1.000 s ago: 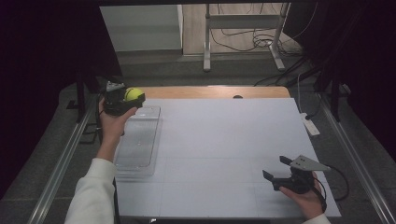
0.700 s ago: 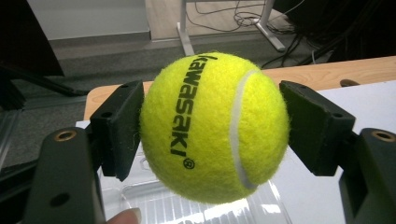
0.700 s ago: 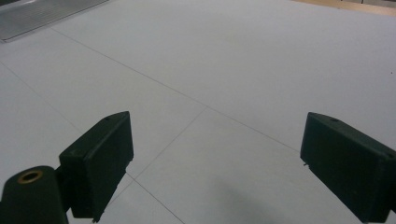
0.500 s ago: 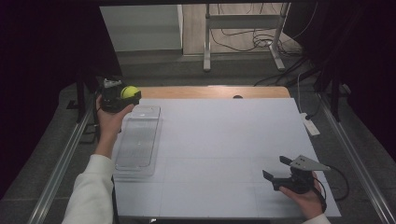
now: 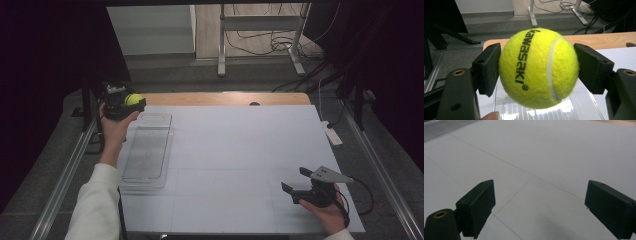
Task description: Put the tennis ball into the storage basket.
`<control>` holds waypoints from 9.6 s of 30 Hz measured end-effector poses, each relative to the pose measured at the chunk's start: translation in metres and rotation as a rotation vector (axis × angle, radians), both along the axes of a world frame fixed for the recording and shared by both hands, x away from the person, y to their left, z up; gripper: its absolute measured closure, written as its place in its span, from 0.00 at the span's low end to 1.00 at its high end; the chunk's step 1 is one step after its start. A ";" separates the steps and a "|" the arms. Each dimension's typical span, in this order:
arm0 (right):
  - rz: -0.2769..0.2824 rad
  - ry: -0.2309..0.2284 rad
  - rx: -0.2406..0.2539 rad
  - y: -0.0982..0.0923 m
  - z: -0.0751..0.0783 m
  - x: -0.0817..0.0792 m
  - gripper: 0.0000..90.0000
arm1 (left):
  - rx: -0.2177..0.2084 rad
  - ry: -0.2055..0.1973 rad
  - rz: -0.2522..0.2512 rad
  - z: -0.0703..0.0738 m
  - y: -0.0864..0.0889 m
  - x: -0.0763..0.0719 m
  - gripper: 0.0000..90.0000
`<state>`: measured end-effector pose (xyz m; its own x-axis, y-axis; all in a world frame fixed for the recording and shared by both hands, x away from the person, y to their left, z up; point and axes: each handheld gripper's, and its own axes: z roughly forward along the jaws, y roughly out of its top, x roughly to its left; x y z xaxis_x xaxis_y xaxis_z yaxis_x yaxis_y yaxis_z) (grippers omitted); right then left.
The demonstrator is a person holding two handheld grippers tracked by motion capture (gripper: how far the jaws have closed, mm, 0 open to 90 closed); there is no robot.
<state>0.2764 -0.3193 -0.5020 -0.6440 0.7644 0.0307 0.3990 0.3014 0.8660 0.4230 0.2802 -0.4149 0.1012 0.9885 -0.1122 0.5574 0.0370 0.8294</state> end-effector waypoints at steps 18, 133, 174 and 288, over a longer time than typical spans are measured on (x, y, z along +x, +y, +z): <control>0.001 0.001 -0.001 0.000 0.000 0.000 0.11 | 0.014 0.030 0.013 -0.007 0.003 0.005 0.30; -0.001 0.010 -0.008 0.000 -0.002 0.001 0.11 | 0.211 0.359 -0.055 -0.085 -0.016 0.024 0.30; 0.001 0.009 -0.007 0.000 -0.002 0.001 0.11 | 0.170 0.266 -0.090 -0.072 -0.019 0.015 0.19; 0.042 -0.037 0.029 0.001 0.004 0.000 0.12 | -0.036 -0.042 -0.498 -0.078 -0.065 -0.183 0.17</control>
<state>0.2767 -0.3186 -0.4980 -0.6763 0.7361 0.0280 0.3544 0.2919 0.8884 0.2397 0.2147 -0.4928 0.5653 0.8144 -0.1309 0.4806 -0.1962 0.8547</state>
